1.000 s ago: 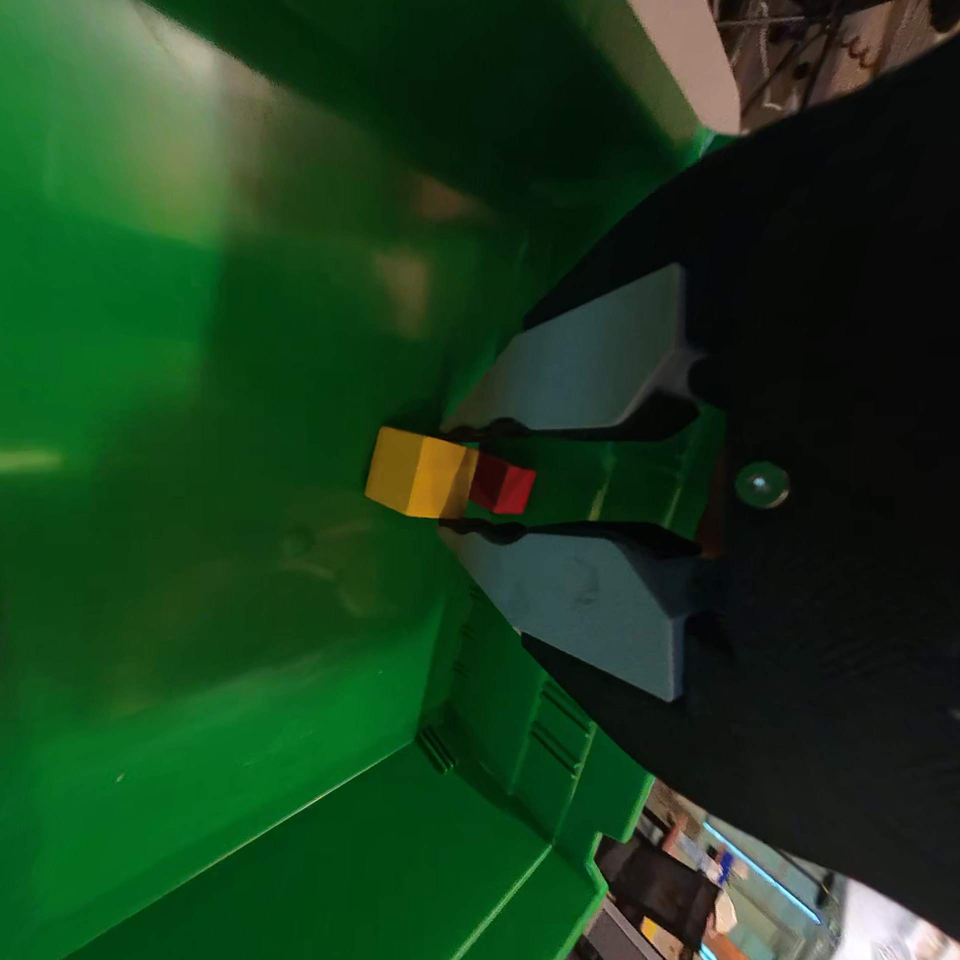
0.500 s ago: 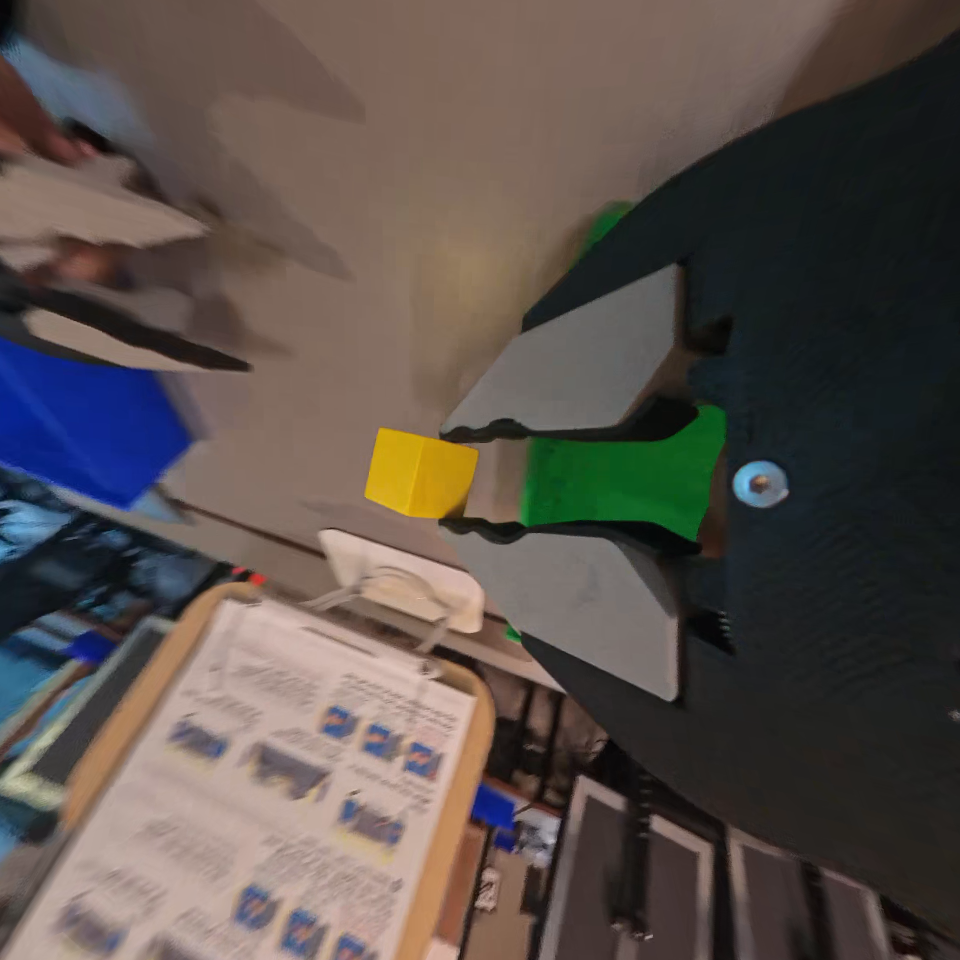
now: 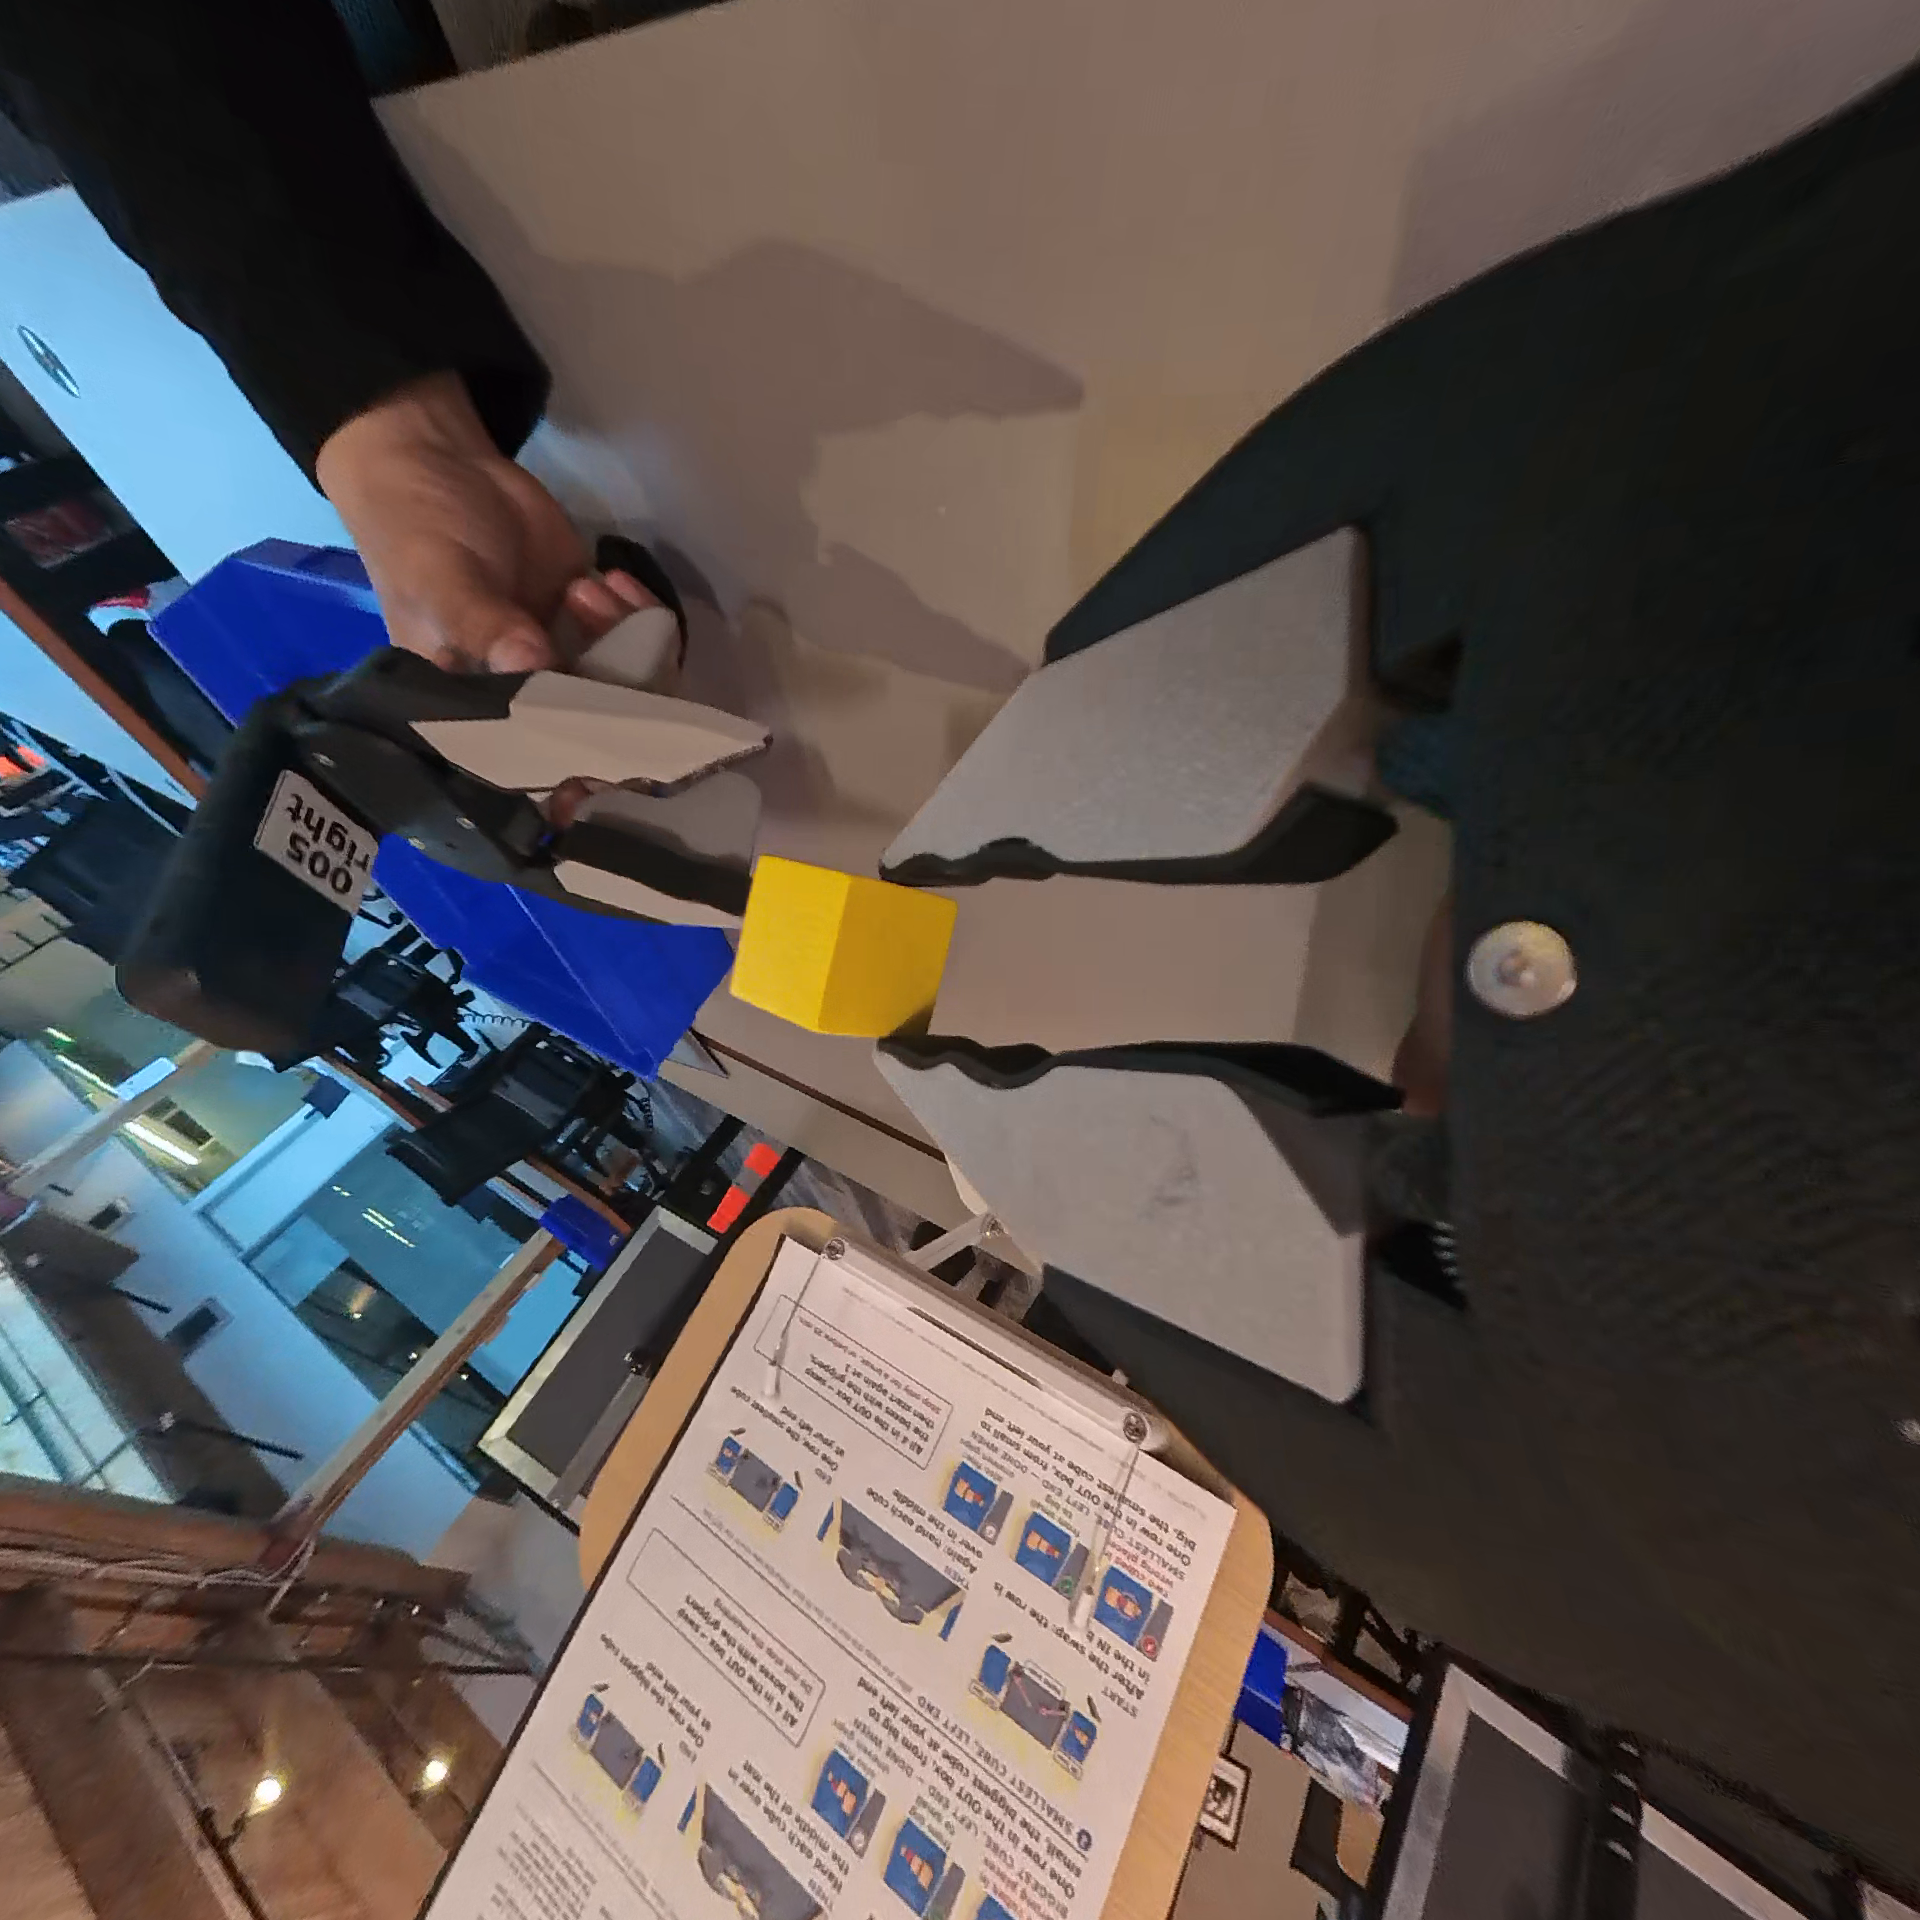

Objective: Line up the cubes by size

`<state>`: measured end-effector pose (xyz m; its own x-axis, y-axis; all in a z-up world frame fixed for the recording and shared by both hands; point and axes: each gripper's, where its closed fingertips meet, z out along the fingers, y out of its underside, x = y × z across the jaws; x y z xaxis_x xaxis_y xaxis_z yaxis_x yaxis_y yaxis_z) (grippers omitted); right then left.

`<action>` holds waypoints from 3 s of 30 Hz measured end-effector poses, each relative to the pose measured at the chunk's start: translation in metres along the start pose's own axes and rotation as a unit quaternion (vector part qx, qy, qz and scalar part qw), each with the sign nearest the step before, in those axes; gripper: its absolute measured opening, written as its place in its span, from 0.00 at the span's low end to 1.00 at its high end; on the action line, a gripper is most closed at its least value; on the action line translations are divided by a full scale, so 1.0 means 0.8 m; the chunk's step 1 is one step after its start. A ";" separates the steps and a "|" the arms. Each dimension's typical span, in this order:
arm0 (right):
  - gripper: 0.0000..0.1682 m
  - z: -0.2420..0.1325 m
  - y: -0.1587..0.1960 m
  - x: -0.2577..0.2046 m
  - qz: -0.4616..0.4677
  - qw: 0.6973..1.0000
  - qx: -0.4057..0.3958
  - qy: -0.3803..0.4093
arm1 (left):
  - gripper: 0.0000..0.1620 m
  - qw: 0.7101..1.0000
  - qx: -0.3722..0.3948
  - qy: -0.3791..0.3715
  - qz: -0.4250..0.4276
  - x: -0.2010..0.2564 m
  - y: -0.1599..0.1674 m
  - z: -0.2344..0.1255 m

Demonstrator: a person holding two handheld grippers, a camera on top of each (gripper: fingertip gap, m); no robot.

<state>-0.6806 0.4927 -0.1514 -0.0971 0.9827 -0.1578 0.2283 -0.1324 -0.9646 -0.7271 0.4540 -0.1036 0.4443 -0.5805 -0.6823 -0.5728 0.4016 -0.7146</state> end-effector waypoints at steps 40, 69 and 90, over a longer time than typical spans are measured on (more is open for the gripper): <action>0.15 0.001 -0.031 -0.075 0.184 0.949 0.067 -0.247 | 0.16 0.994 -0.042 0.004 0.105 0.046 -0.018 0.061; 0.15 -0.345 -0.010 0.116 -0.112 0.886 -0.330 0.306 | 0.00 0.995 -0.048 0.017 0.081 0.040 -0.011 0.043; 0.16 -0.410 0.178 0.192 -0.079 0.758 -0.631 0.144 | 0.00 0.994 -0.064 0.036 0.082 0.052 0.006 0.054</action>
<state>-0.3448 0.6670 -0.2439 -0.0456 0.9851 0.1660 0.9986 0.0406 0.0337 -0.6815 0.4622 -0.1418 0.2903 -0.5656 -0.7719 -0.7179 0.4047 -0.5665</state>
